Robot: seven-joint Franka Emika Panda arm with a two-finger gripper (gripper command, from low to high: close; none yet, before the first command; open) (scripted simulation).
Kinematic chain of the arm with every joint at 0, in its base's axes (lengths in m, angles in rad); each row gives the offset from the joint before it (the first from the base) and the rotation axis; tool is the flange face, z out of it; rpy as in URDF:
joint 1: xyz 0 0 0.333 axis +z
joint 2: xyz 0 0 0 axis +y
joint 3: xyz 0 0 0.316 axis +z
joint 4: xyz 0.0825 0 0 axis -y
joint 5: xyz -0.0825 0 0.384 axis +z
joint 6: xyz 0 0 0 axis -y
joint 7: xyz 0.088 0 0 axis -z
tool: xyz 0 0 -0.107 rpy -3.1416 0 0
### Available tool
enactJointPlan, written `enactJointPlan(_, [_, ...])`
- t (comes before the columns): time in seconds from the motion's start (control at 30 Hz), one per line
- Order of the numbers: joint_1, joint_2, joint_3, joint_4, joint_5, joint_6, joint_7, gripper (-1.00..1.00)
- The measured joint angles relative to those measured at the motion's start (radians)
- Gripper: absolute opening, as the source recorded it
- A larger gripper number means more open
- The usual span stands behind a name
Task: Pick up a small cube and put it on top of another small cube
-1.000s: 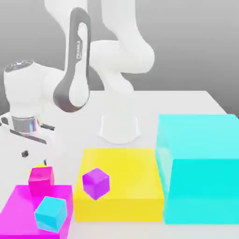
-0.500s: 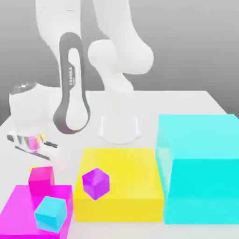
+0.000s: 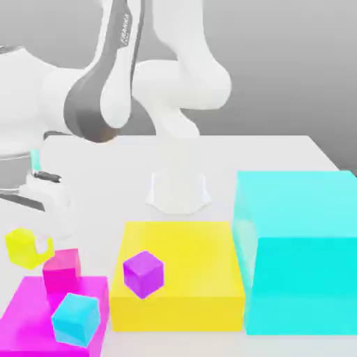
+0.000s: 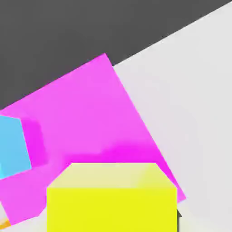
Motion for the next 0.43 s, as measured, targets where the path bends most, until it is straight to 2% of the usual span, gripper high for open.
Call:
enactJointPlan(0.13, [0.074,0.022,0.037,0.112,-0.037,-0.124,0.175,-1.00])
enactJointPlan(0.27, [0.091,0.127,0.045,0.099,-0.049,-0.040,0.236,-1.00])
enactJointPlan(0.3, [0.090,0.155,0.045,0.092,-0.045,-0.007,0.235,1.00])
enactJointPlan(0.43, [0.090,0.155,0.045,0.092,-0.045,-0.007,0.235,1.00])
